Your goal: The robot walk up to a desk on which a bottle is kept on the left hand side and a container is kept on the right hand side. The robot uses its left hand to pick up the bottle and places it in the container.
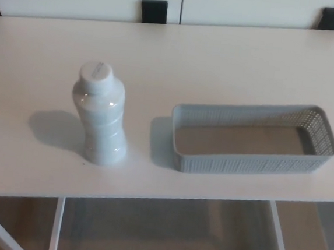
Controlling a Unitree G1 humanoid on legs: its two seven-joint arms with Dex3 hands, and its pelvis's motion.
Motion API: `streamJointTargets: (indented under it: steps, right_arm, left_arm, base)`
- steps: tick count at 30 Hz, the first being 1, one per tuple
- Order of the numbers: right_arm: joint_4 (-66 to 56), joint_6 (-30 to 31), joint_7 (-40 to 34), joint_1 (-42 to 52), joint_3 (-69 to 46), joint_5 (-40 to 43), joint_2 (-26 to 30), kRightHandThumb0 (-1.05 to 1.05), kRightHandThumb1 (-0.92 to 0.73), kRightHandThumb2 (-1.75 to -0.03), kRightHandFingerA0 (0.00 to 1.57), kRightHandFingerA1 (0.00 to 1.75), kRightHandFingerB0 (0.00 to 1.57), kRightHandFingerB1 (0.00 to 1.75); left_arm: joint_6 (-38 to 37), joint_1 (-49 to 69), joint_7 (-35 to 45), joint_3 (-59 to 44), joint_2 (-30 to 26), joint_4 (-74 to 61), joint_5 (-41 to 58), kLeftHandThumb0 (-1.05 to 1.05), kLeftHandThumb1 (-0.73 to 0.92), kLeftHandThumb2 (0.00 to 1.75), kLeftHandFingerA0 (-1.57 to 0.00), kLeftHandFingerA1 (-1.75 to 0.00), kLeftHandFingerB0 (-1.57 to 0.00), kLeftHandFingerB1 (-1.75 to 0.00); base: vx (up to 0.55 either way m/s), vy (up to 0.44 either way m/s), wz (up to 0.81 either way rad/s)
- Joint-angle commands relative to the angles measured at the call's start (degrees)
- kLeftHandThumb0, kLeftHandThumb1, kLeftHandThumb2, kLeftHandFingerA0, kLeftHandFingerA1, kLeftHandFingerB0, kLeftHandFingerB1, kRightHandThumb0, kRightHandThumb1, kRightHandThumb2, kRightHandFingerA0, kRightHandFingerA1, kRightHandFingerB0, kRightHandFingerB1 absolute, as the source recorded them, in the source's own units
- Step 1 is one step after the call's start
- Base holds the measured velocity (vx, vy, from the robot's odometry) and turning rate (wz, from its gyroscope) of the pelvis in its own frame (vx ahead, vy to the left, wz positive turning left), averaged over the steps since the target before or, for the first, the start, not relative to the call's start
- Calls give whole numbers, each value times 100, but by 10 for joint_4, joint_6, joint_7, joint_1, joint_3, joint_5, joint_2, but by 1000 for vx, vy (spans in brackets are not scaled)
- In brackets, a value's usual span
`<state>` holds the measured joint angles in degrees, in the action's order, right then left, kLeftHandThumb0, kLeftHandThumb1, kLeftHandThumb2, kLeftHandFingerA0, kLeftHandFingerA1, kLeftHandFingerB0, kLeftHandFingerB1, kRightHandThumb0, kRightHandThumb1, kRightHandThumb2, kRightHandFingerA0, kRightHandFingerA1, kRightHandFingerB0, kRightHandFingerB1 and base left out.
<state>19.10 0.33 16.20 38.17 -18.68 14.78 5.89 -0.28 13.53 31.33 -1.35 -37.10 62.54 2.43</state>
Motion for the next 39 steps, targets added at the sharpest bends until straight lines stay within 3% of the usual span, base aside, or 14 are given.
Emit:
streamJointTargets:
  steps: [1, 6, 8, 10, 12, 13, 15, 17, 18, 26, 28, 36, 37, 39]
  right_arm:
    - [-3, -24, -2, 2, 0, -10, 6, -34, -54, -55, 43, 54, 34, 43]
    - [6, -33, -6, 0, -1, -14, 5, -34, -52, -55, 42, 54, 36, 43]
    - [0, -34, -6, 1, 0, -16, 6, -36, -52, -55, 43, 55, 35, 43]
    - [0, -33, -5, -2, -1, -16, 7, -35, -52, -55, 42, 54, 34, 43]
    - [-5, -33, -7, 1, 1, -18, 7, -34, -54, -56, 42, 53, 35, 43]
    - [-6, -33, -8, 2, 1, -19, 7, -33, -54, -56, 42, 53, 35, 42]
    - [-3, -36, -7, 1, 1, -20, 7, -34, -54, -56, 42, 52, 35, 42]
    - [6, -43, -9, -2, 3, -26, 9, -35, -54, -55, 43, 53, 36, 42]
    - [3, -42, -10, 0, 3, -26, 8, -35, -54, -56, 44, 53, 36, 42]
    - [-18, -44, -11, 3, 10, -32, 6, -39, -52, -55, 47, 55, 37, 43]
    - [-5, -52, -10, -4, 8, -32, 10, -39, -52, -56, 45, 53, 36, 43]
    - [-51, -24, -18, 12, 13, -32, 4, -37, -54, -56, 44, 53, 35, 42]
    - [-53, -26, -17, 14, 13, -32, 3, -37, -54, -56, 45, 54, 35, 43]
    - [-44, -36, -16, 10, 14, -35, 3, -36, -54, -56, 45, 54, 36, 43]
  left_arm:
    - [-98, 40, 30, -150, -21, 62, 113, -27, 57, 57, -52, -46, -32, -33]
    - [-98, 39, 75, -265, -15, 2, 190, -39, 51, 56, -26, -34, -20, -29]
    - [-111, 55, 113, -334, 3, -140, 253, -26, 41, 92, -1, -48, 0, -47]
    - [-92, 73, 111, -360, 20, -281, 282, -54, 46, 67, -18, -36, -9, -32]
    - [-84, 84, 91, -365, 35, -425, 307, -28, 33, 87, 0, -48, 0, -47]
    - [-70, 87, 76, -365, 42, -503, 323, -54, 42, 65, -15, -36, -11, -33]
    - [-51, 87, 63, -362, 48, -573, 337, -47, 46, 54, -21, -30, -17, -27]
    - [-38, 63, 28, -321, 49, -706, 333, -26, 30, 85, -2, -50, 0, -47]
    - [-39, 54, 24, -309, 45, -723, 322, -55, 35, 67, -6, -41, -8, -36]
    - [20, -129, -16, -206, 63, -652, 227, -53, 37, 76, -1, -39, -10, -24]
    - [60, -176, -30, -186, 79, -624, 210, -57, 41, 54, -8, -29, -6, -22]
    - [89, -225, -38, -110, 141, -601, 143, -60, 41, 73, -5, -38, -12, -17]
    - [89, -228, -36, -99, 147, -594, 134, -53, 44, 54, -10, -29, -4, -23]
    - [96, -232, -32, -72, 159, -581, 116, -57, 38, 73, -4, -31, -6, -17]
  base:
    - [18, -95, 1]
    - [4, -39, 4]
    - [0, 0, 0]
    - [0, 0, 0]
    - [0, 0, 0]
    - [0, 0, 0]
    - [0, 0, 0]
    - [0, 0, 0]
    - [0, 0, 0]
    - [0, 0, 0]
    - [-5, -4, 3]
    - [0, 0, 0]
    - [0, 0, 0]
    - [0, 0, 0]
